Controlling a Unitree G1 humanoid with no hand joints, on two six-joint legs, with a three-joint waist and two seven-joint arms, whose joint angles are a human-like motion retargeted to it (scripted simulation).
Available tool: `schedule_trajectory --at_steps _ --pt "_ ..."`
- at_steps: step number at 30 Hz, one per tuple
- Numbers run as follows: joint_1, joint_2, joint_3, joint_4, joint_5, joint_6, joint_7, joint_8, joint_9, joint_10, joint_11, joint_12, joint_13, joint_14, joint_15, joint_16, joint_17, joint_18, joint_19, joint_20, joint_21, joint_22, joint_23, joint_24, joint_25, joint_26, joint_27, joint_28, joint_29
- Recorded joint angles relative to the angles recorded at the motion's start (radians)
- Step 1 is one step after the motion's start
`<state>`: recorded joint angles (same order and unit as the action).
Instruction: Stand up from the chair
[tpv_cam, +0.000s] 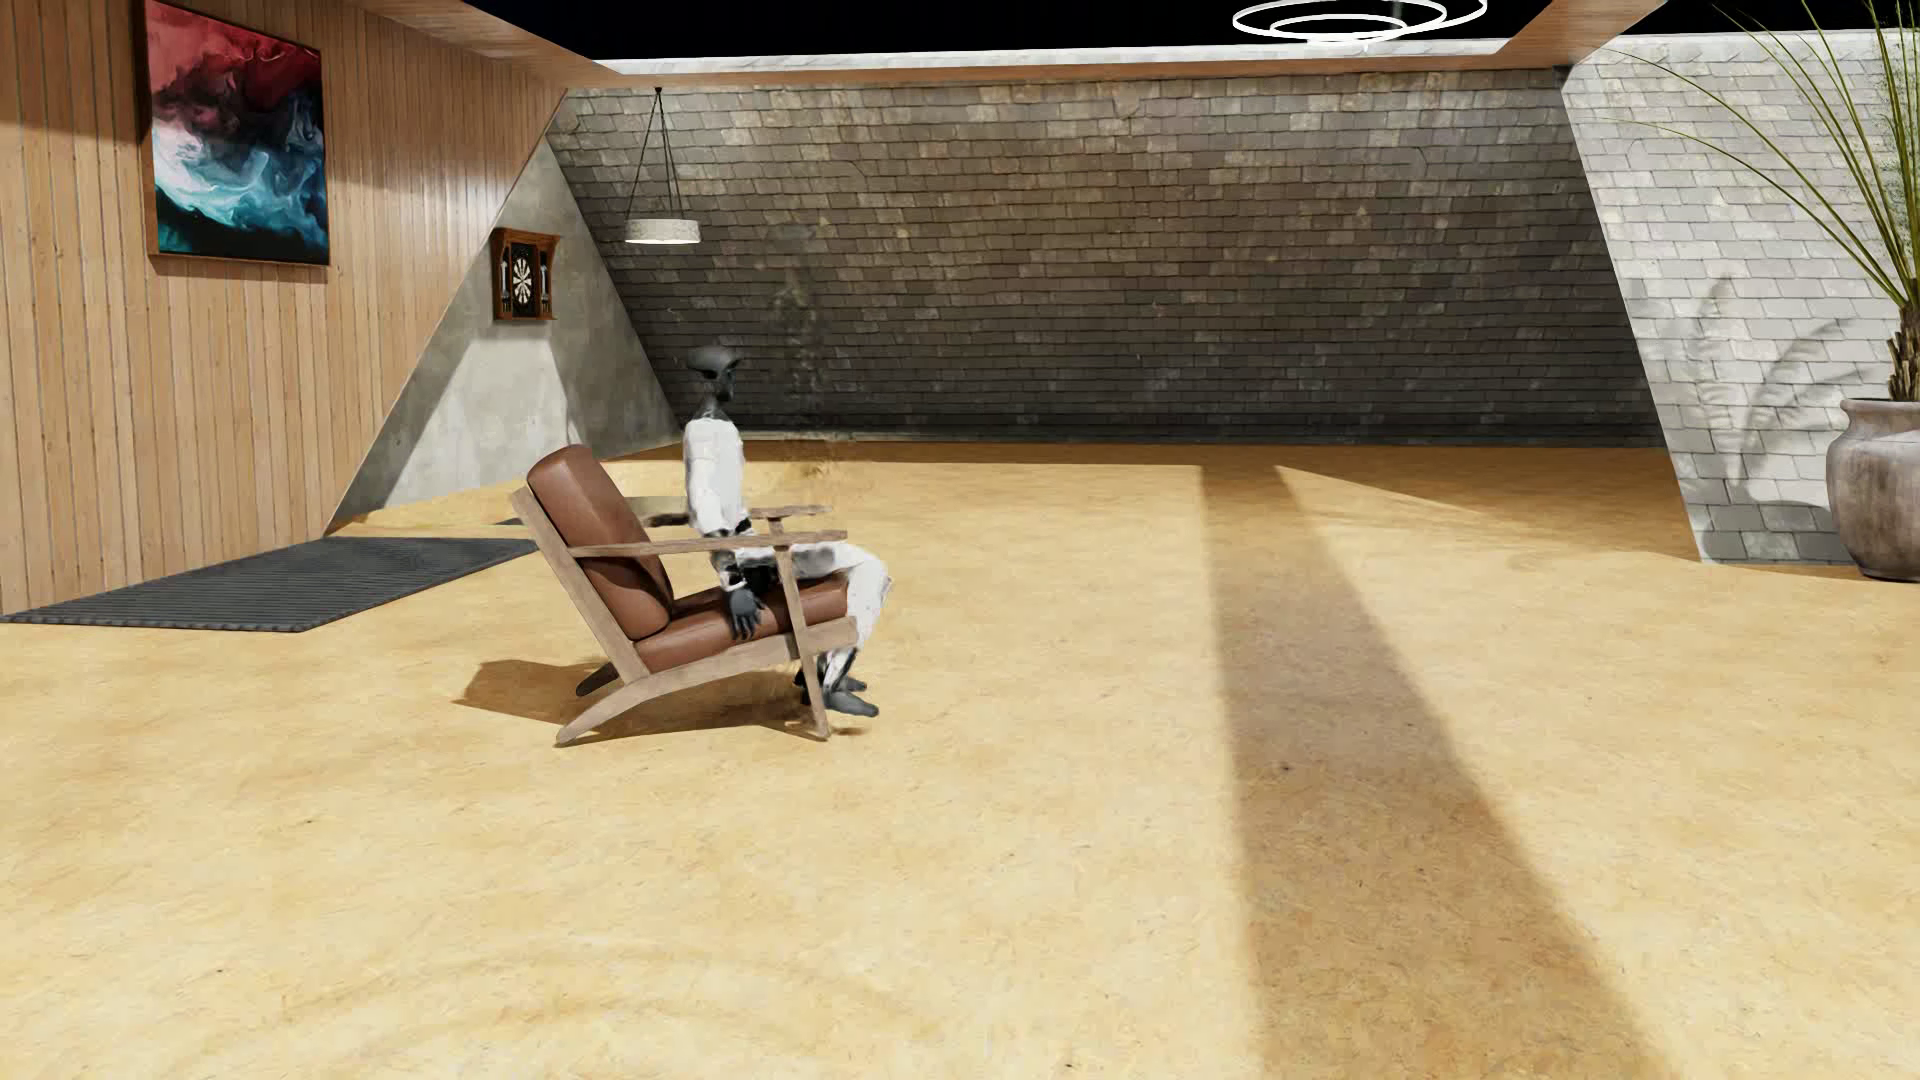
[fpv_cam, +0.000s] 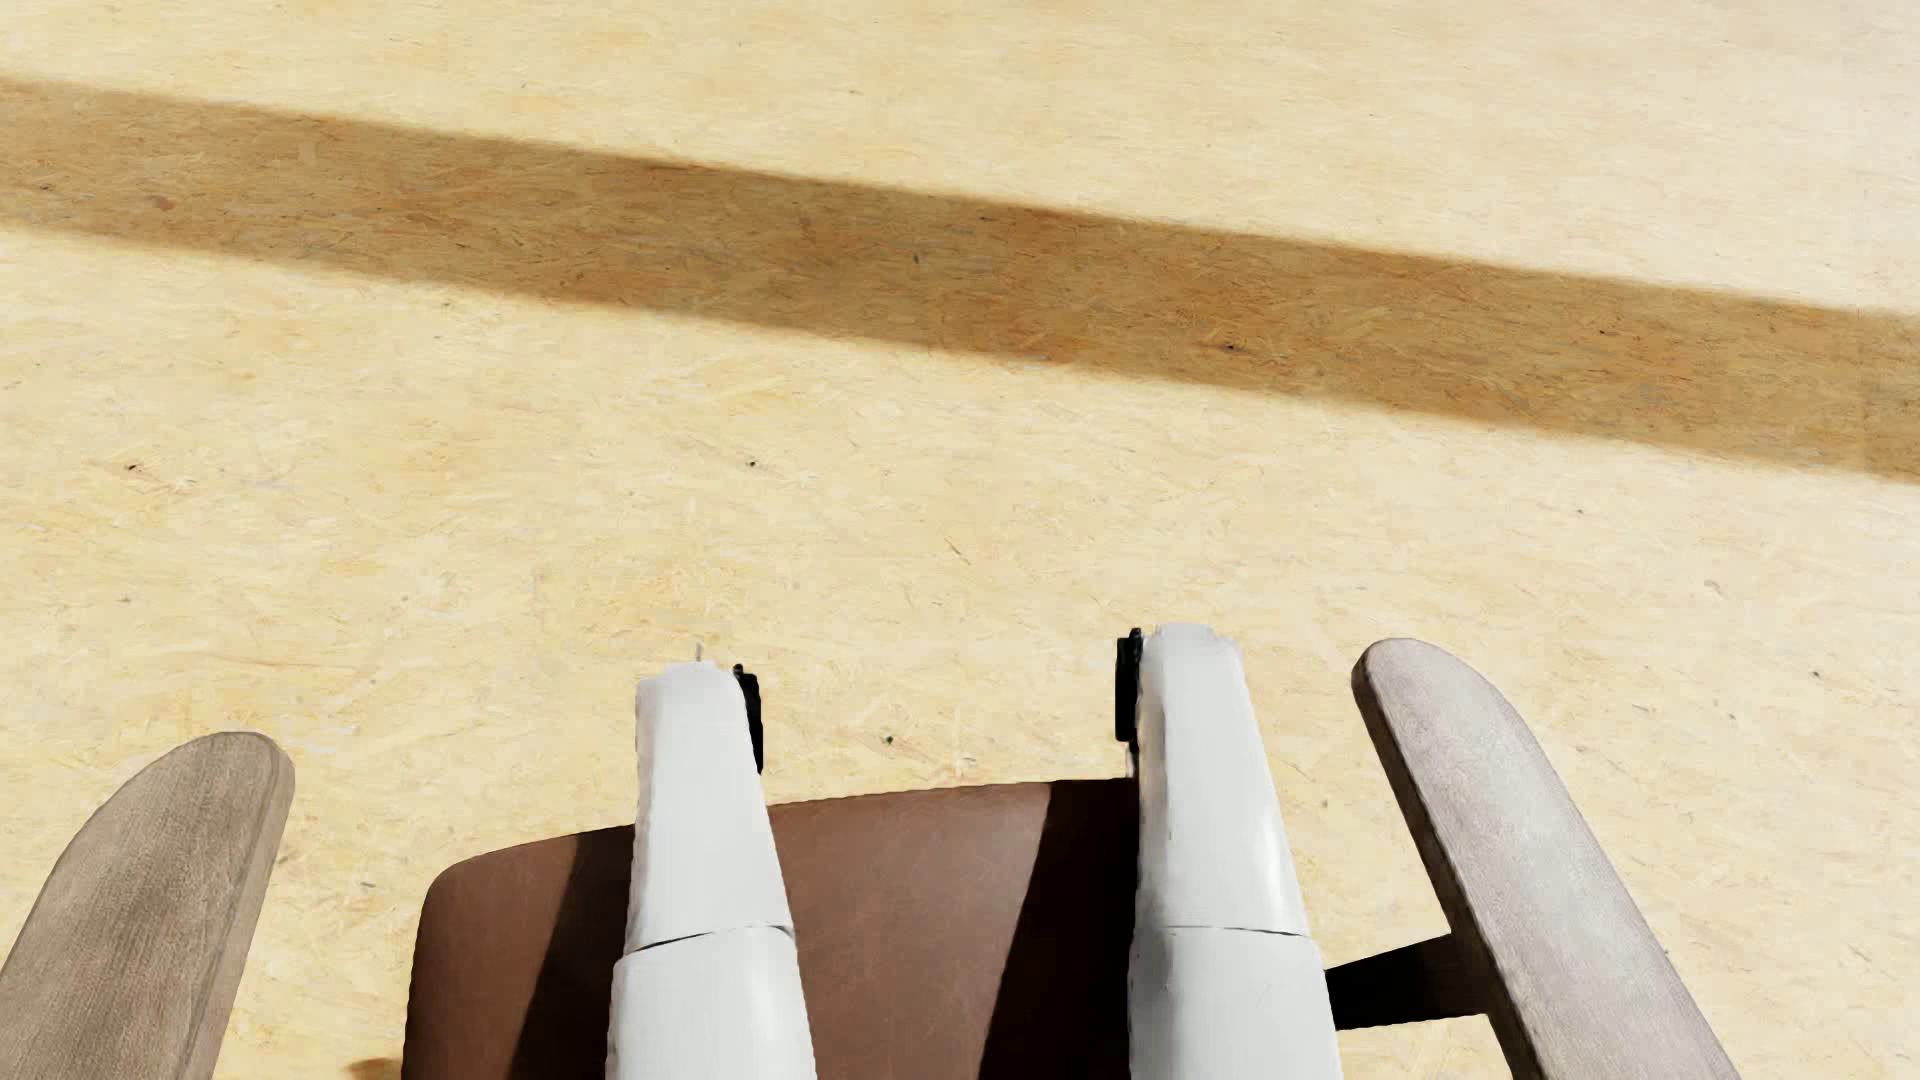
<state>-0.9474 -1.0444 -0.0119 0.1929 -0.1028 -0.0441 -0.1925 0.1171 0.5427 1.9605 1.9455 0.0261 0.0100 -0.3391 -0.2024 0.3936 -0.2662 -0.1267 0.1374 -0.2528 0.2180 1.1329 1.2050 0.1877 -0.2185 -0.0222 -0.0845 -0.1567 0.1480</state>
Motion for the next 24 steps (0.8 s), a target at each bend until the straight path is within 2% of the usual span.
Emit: schedule_trajectory --at_steps 2,5,7,13,19,22,24 --pt "0.001 0.006 -0.001 0.001 0.005 -0.001 -0.002 -0.001 -0.002 0.001 -0.002 0.032 0.028 0.001 0.003 -0.006 0.01 0.001 -0.001 0.018 -0.004 -0.059 -0.04 -0.022 -0.008 -0.006 -0.006 -0.007 0.026" --pt "0.006 0.018 -0.001 0.002 0.013 -0.001 -0.005 0.0 -0.003 0.002 -0.006 0.031 0.023 0.003 0.006 0.008 0.017 0.003 -0.001 -0.004 0.016 -0.135 -0.088 -0.001 -0.016 -0.031 -0.018 -0.036 0.045" --pt "0.008 0.023 0.001 -0.002 0.016 -0.005 -0.005 -0.001 -0.003 0.001 -0.008 -0.002 -0.004 0.005 0.008 0.013 0.02 0.006 -0.005 -0.033 0.035 -0.139 -0.09 0.028 -0.011 -0.042 -0.022 -0.018 0.021" --pt "0.017 0.036 0.006 -0.003 0.02 -0.01 -0.008 -0.003 0.017 0.003 -0.009 -0.077 -0.062 -0.001 0.007 0.015 0.007 0.006 -0.009 -0.062 0.075 -0.097 -0.11 0.014 0.007 -0.026 -0.02 0.04 -0.009" --pt "-0.027 0.0 0.01 -0.013 0.009 -0.01 -0.015 -0.002 0.073 0.008 -0.009 -0.1 -0.105 -0.038 -0.001 0.023 0.009 0.014 0.004 -0.059 0.074 -0.102 -0.128 0.009 0.025 -0.024 -0.016 0.044 -0.02" --pt "-0.089 -0.06 0.012 -0.023 -0.003 -0.009 -0.027 0.004 0.1 0.016 0.0 -0.059 -0.106 -0.049 -0.013 0.056 -0.015 0.011 0.015 -0.005 0.054 -0.239 -0.215 -0.024 0.039 -0.027 -0.016 0.007 -0.008" --pt "-0.152 -0.122 0.013 -0.031 -0.013 -0.007 -0.039 0.014 0.108 0.026 0.012 0.011 -0.078 -0.053 -0.024 0.106 -0.052 0.004 0.028 0.059 0.008 -0.447 -0.348 -0.054 0.09 -0.034 -0.02 0.02 -0.043"
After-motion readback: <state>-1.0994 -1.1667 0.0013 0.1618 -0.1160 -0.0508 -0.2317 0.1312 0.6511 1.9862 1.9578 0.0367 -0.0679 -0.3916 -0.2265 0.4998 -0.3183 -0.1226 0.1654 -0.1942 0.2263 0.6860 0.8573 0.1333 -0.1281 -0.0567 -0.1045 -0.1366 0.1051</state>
